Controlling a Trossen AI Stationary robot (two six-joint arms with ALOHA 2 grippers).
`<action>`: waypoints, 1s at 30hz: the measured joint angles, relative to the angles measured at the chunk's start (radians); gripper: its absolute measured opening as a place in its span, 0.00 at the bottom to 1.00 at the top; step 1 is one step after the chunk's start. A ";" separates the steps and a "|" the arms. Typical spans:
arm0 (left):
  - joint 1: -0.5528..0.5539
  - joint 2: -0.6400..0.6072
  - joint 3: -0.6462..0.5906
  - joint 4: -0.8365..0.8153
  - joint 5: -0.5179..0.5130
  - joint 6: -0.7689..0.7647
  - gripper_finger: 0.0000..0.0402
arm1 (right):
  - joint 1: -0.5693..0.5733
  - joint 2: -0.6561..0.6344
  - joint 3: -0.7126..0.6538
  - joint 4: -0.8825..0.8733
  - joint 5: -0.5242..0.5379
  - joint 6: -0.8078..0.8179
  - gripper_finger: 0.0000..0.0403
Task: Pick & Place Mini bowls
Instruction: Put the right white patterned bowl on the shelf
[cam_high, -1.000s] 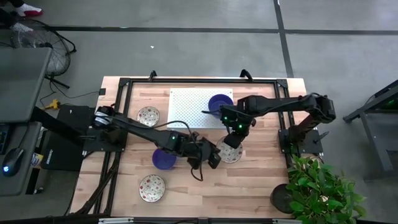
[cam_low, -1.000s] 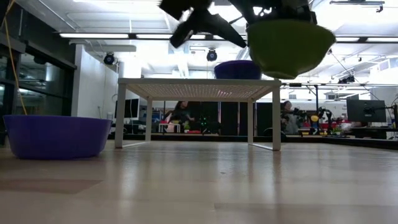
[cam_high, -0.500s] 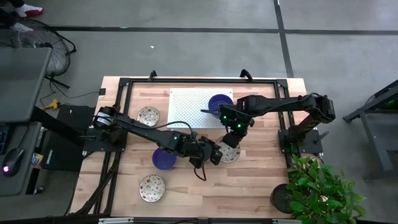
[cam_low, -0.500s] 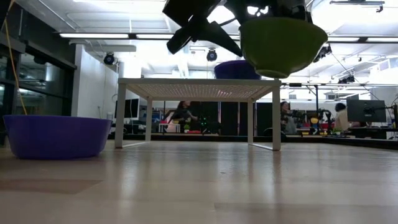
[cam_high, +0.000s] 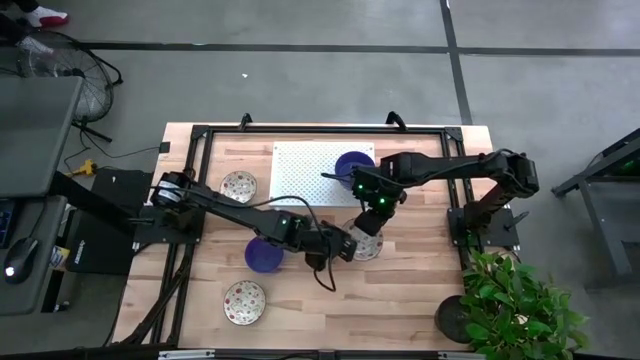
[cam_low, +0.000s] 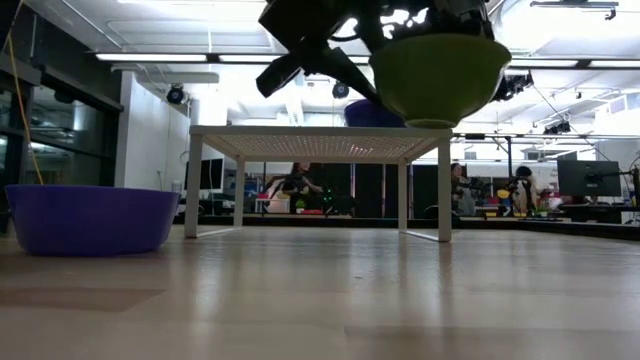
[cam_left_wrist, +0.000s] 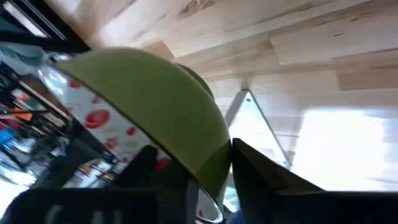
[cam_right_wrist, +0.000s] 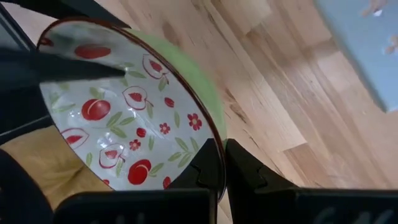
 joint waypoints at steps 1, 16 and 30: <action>0.001 0.000 0.000 -0.003 -0.001 -0.011 0.16 | 0.000 0.000 0.000 0.000 0.000 0.005 0.00; 0.000 0.003 -0.002 -0.034 -0.024 -0.129 0.02 | 0.000 0.000 0.002 0.030 0.000 0.014 0.04; -0.004 0.001 -0.002 -0.021 -0.055 -0.124 0.01 | -0.004 -0.004 0.004 0.049 -0.077 -0.028 0.29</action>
